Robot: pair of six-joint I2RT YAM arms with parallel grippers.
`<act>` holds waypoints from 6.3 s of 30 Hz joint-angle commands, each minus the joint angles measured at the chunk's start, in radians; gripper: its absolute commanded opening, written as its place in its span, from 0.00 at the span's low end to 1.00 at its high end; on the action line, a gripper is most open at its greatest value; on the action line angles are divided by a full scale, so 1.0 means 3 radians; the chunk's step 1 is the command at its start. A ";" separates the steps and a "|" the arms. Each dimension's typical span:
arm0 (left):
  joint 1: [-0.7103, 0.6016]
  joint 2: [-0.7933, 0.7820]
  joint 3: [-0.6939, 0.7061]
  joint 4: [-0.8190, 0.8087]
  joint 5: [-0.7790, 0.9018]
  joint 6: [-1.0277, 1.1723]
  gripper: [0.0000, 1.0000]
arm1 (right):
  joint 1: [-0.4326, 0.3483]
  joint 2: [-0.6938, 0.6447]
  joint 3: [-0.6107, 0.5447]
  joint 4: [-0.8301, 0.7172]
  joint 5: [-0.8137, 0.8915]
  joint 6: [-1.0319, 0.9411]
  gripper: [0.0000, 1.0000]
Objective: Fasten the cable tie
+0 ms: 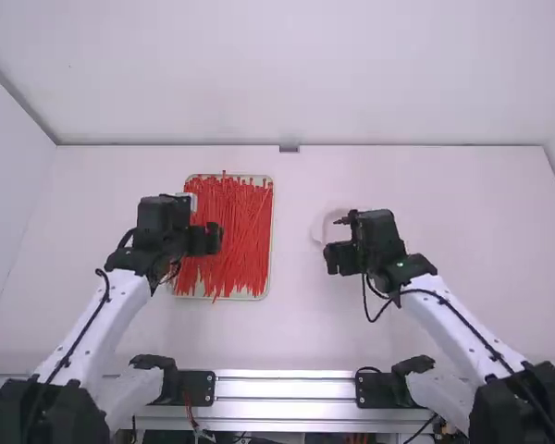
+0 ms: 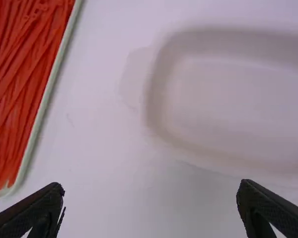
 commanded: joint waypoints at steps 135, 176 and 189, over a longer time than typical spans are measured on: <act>0.0061 0.2857 0.2146 0.0226 -0.0916 -0.0202 0.07 | 0.0075 -0.0099 0.0230 -0.0153 0.0107 -0.0009 0.99; 0.0060 0.2857 0.2146 0.0165 -0.0916 -0.0201 0.02 | 0.0078 -0.0099 0.0230 -0.0170 0.0107 -0.0006 0.99; 0.0061 0.2857 0.2146 0.0164 -0.0916 -0.0202 0.02 | 0.0075 -0.0099 0.0230 -0.0169 0.0106 -0.0006 0.99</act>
